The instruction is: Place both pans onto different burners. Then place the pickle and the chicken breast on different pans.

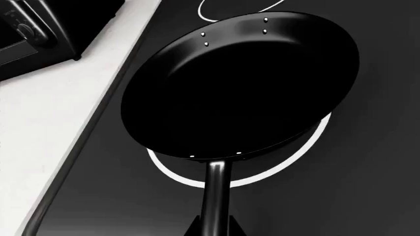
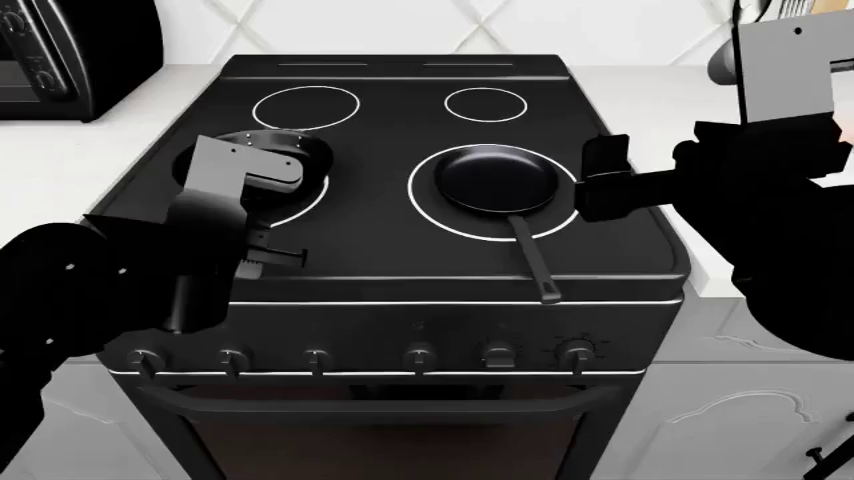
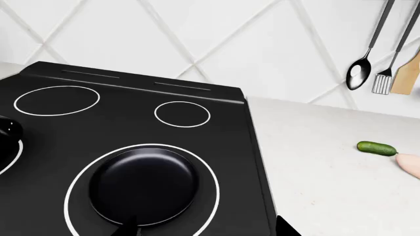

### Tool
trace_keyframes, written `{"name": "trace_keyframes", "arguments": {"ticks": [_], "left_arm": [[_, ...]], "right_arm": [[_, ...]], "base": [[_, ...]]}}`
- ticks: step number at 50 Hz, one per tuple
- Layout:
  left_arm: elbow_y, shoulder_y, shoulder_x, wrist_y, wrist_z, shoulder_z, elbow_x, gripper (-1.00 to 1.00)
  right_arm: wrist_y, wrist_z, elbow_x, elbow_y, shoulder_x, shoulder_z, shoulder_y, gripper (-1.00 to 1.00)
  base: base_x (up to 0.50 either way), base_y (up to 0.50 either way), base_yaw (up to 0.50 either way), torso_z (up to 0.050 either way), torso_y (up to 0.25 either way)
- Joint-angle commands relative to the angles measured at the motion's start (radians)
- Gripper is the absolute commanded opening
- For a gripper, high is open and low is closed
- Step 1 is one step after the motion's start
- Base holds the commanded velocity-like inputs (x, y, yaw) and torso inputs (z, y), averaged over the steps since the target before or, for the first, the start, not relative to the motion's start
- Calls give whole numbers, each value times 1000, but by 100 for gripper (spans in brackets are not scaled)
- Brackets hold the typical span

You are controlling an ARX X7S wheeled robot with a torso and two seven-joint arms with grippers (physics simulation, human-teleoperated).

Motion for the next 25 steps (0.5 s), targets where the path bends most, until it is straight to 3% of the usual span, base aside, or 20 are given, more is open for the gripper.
{"name": "trace_keyframes", "arguments": {"ticks": [1, 25], "left_arm": [[-28, -40, 11, -23, -11, -28, 91, -100], [-61, -29, 28, -18, 10, -12, 105, -100]], "right_arm": [[-8, -3, -1, 0, 3, 0, -10, 100], [-13, -10, -2, -2, 13, -7, -11, 100]], "base": [[0, 0, 0, 10, 10], [0, 0, 0, 0, 2]]}}
